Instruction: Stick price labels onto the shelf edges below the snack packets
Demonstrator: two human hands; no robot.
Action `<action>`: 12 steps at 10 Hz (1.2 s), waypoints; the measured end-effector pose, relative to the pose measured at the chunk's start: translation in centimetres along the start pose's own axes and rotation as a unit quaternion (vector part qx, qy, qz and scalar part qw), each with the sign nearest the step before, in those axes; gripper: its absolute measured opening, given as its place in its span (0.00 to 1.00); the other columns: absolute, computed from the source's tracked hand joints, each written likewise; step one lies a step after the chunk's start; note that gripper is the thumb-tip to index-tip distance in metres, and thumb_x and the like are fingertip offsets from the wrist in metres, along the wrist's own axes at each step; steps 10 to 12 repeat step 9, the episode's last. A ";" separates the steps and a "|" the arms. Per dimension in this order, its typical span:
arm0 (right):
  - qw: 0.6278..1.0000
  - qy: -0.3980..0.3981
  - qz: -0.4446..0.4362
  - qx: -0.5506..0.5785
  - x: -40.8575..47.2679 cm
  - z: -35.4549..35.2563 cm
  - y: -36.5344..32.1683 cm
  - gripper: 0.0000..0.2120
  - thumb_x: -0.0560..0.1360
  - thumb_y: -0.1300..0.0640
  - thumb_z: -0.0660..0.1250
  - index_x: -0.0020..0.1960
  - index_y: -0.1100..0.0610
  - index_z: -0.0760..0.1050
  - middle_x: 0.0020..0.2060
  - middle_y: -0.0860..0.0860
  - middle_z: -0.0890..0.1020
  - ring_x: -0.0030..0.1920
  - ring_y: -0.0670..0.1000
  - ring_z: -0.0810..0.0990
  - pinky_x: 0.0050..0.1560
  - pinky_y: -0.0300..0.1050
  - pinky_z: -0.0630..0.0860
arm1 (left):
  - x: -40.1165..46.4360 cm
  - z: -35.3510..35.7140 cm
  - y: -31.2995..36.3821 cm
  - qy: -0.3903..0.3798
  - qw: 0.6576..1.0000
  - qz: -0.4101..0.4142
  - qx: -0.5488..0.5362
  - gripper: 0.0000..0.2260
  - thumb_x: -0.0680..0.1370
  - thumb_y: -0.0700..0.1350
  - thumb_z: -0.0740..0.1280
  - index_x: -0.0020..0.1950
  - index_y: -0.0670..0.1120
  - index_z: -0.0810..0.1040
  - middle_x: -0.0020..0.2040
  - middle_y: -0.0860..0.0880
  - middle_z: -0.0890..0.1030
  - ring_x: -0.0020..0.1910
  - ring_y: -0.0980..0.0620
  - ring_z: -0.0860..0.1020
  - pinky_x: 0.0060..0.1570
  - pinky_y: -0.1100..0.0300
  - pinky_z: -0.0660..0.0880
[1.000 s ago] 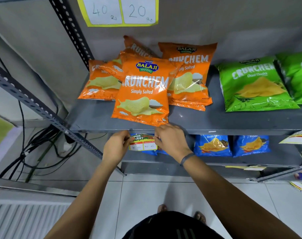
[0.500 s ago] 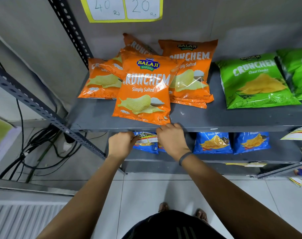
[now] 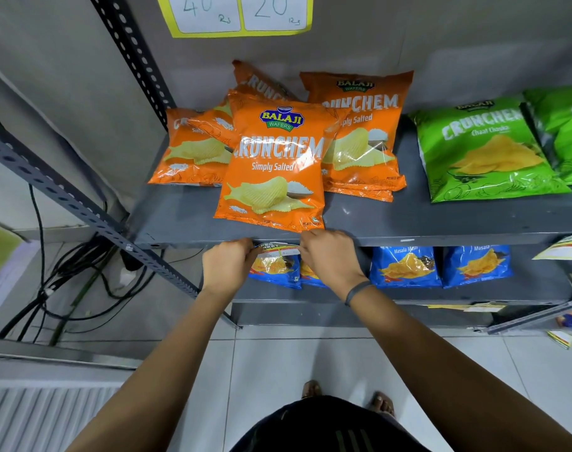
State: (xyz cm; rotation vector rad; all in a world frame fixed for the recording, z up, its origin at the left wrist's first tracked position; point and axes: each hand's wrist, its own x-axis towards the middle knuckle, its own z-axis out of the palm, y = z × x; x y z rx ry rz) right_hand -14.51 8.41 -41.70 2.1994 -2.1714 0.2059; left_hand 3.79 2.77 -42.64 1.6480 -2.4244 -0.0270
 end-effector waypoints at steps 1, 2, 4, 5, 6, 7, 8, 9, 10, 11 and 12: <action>0.999 0.015 0.011 0.030 0.2 -0.2 0.1 0.06 0.77 0.58 0.60 0.47 0.58 0.75 0.43 0.56 0.83 0.42 0.58 0.81 0.36 0.44 0.66 | 0.3 -0.3 0.2 -0.002 1.000 -0.004 -0.010 0.12 0.75 0.51 0.67 0.38 0.44 0.79 0.31 0.42 0.82 0.32 0.40 0.80 0.28 0.59 0.70; 0.999 0.004 0.019 0.036 0.3 -0.3 0.0 0.06 0.77 0.58 0.60 0.47 0.58 0.75 0.44 0.56 0.83 0.43 0.58 0.81 0.36 0.45 0.69 | 0.6 -0.4 0.2 -0.017 1.000 -0.014 -0.010 0.15 0.74 0.56 0.67 0.37 0.46 0.79 0.31 0.45 0.82 0.33 0.42 0.80 0.29 0.60 0.70; 0.999 0.011 0.031 0.043 0.3 -0.2 -0.2 0.06 0.76 0.58 0.60 0.48 0.58 0.75 0.44 0.56 0.83 0.42 0.58 0.81 0.37 0.45 0.70 | 1.4 -0.6 1.7 -0.013 0.999 -0.028 0.014 0.24 0.67 0.71 0.61 0.32 0.51 0.76 0.24 0.50 0.75 0.28 0.47 0.77 0.26 0.68 0.60; 0.998 0.009 0.031 0.050 0.3 -0.1 -0.1 0.07 0.77 0.59 0.59 0.48 0.59 0.75 0.45 0.57 0.83 0.43 0.59 0.81 0.37 0.45 0.72 | 1.9 -0.9 2.1 -0.008 0.998 -0.054 0.021 0.27 0.66 0.71 0.64 0.23 0.49 0.65 0.19 0.54 0.63 0.21 0.50 0.67 0.27 0.69 0.56; 0.997 0.013 0.024 0.076 0.1 -0.3 0.1 0.07 0.78 0.57 0.61 0.49 0.59 0.75 0.45 0.58 0.83 0.44 0.60 0.81 0.38 0.47 0.74 | 2.4 -1.2 2.1 -0.025 0.996 -0.084 0.029 0.30 0.63 0.73 0.64 0.21 0.46 0.67 0.19 0.53 0.63 0.19 0.52 0.64 0.26 0.68 0.56; 0.990 0.008 0.030 0.136 -0.7 -0.7 0.5 0.09 0.77 0.53 0.64 0.49 0.60 0.75 0.46 0.58 0.83 0.46 0.61 0.81 0.40 0.48 0.77 | 2.1 -2.0 2.5 -0.038 0.992 -0.102 0.059 0.31 0.61 0.75 0.62 0.25 0.46 0.70 0.21 0.52 0.67 0.23 0.48 0.70 0.25 0.66 0.57; 0.988 0.029 0.033 0.146 -2.1 -1.7 1.3 0.09 0.77 0.53 0.64 0.51 0.59 0.74 0.47 0.58 0.83 0.47 0.61 0.81 0.41 0.49 0.77 | 1.4 -2.8 3.7 0.000 0.991 -0.097 0.093 0.28 0.63 0.72 0.66 0.33 0.45 0.75 0.30 0.46 0.78 0.33 0.44 0.77 0.31 0.60 0.66; 0.987 0.084 0.033 0.130 -3.5 -3.4 2.6 0.10 0.78 0.55 0.62 0.57 0.58 0.74 0.50 0.58 0.82 0.51 0.61 0.79 0.47 0.52 0.77 | 0.3 -3.3 6.0 0.062 0.989 -0.059 0.121 0.27 0.67 0.68 0.66 0.48 0.44 0.77 0.46 0.43 0.82 0.51 0.40 0.76 0.46 0.49 0.72; 0.987 0.084 0.033 0.130 -3.5 -3.4 2.6 0.10 0.78 0.55 0.62 0.57 0.58 0.74 0.50 0.58 0.82 0.51 0.61 0.79 0.47 0.52 0.77 | 0.3 -3.3 6.0 0.062 0.989 -0.059 0.121 0.27 0.67 0.68 0.66 0.48 0.44 0.77 0.46 0.43 0.82 0.51 0.40 0.76 0.46 0.49 0.72; 0.987 0.084 0.033 0.130 -3.5 -3.4 2.6 0.10 0.78 0.55 0.62 0.57 0.58 0.74 0.50 0.58 0.82 0.51 0.61 0.79 0.47 0.52 0.77 | 0.3 -3.3 6.0 0.062 0.989 -0.059 0.121 0.27 0.67 0.68 0.66 0.48 0.44 0.77 0.46 0.43 0.82 0.51 0.40 0.76 0.46 0.49 0.72; 0.987 0.084 0.033 0.130 -3.5 -3.4 2.6 0.10 0.78 0.55 0.62 0.57 0.58 0.74 0.50 0.58 0.82 0.51 0.61 0.79 0.47 0.52 0.77 | 0.3 -3.3 6.0 0.062 0.989 -0.059 0.121 0.27 0.67 0.68 0.66 0.48 0.44 0.77 0.46 0.43 0.82 0.51 0.40 0.76 0.46 0.49 0.72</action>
